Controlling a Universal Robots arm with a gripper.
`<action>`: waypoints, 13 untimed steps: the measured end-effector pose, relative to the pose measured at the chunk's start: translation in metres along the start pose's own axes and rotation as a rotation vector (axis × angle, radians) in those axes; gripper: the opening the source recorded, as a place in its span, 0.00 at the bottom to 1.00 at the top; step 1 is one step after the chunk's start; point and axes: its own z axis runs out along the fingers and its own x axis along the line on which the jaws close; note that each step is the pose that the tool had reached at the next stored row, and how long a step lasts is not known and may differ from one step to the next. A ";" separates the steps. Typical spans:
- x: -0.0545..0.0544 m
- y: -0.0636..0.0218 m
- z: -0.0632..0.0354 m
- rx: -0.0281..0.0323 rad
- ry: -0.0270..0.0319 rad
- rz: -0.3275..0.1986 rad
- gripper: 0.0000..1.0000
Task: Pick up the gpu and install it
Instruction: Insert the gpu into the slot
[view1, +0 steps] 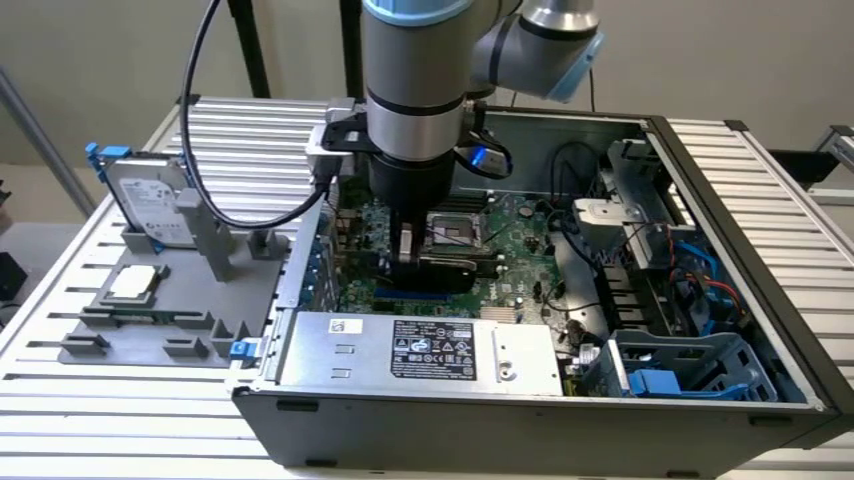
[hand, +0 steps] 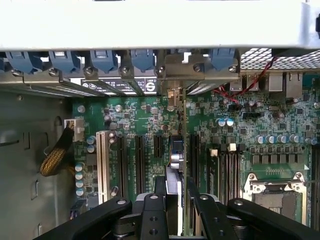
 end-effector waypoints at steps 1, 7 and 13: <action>0.000 0.0000 0.0004 0.0000 0.0001 0.000 0.00; 0.000 0.0000 0.0020 -0.0001 0.0002 0.000 0.00; 0.000 0.0000 0.0024 0.0000 0.0001 0.000 0.00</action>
